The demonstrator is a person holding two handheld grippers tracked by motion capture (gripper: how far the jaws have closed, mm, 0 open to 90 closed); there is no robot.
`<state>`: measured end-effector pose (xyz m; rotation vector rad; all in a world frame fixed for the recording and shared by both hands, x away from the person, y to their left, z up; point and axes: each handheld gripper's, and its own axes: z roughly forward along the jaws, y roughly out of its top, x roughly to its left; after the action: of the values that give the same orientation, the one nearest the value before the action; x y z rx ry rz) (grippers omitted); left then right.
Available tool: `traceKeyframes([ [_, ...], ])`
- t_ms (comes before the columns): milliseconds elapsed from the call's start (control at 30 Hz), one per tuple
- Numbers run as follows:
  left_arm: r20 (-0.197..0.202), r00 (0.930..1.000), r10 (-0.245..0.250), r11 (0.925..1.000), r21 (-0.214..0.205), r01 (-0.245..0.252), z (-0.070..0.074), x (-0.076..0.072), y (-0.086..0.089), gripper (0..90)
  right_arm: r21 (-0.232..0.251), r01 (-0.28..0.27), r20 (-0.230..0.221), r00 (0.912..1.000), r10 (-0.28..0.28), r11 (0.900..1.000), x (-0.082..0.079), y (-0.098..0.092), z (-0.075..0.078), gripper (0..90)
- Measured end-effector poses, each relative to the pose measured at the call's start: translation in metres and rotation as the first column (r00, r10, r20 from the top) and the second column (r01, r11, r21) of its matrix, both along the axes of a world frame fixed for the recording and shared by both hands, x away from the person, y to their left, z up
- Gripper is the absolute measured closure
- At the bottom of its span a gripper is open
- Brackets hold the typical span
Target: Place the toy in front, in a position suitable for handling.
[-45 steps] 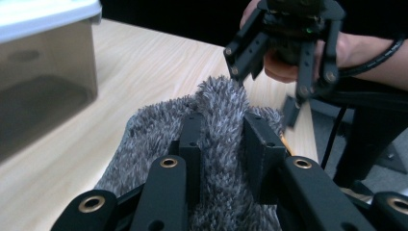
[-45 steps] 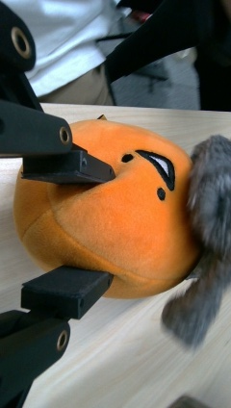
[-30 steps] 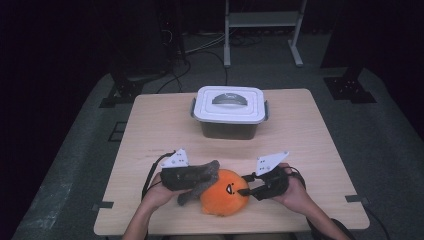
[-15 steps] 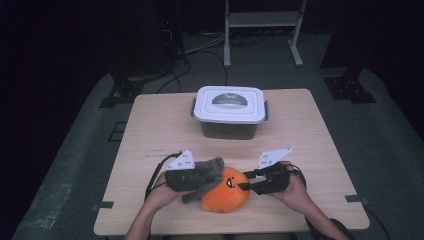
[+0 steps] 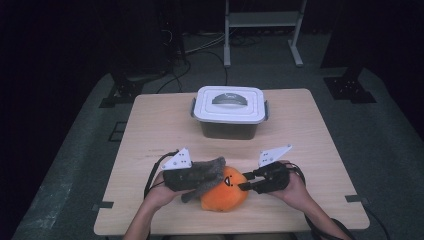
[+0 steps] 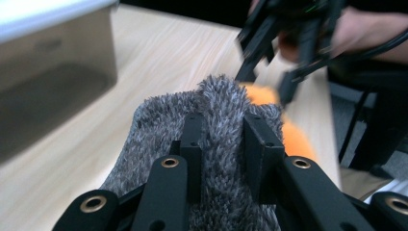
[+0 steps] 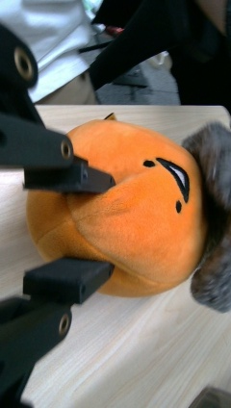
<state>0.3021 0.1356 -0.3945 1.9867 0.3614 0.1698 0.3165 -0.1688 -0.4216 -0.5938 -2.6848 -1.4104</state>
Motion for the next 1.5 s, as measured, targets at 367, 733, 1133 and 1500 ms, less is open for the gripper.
traceKeyframes([
  [367, 0.042, 0.9986, -0.033, 0.995, 0.096, 0.029, -0.007, -0.006, -0.016, 72.4, 0.01, 0.057, -0.015, 0.9983, -0.057, 0.9983, -0.001, 0.0, 0.006, 65.1],
  [733, 0.022, 0.9985, 0.05, 0.9924, 0.112, -0.052, -0.017, 0.005, 0.002, 72.3, -0.061, -0.068, 0.075, 0.9945, 0.073, 0.9958, -0.001, -0.003, -0.005, 33.1],
  [1133, 0.08, 0.9931, -0.086, 0.9963, 0.01, 0.085, 0.013, -0.017, -0.02, 72.4, -0.032, 0.017, 0.061, 0.9981, -0.015, 0.9993, -0.012, 0.017, 0.012, 67.1],
  [1500, 0.104, 0.9945, 0.0, 0.9878, 0.155, -0.017, -0.002, -0.007, -0.006, 72.4, -0.032, 0.081, 0.017, 0.9966, -0.081, 0.9962, -0.002, 0.007, 0.006, 69.0],
])
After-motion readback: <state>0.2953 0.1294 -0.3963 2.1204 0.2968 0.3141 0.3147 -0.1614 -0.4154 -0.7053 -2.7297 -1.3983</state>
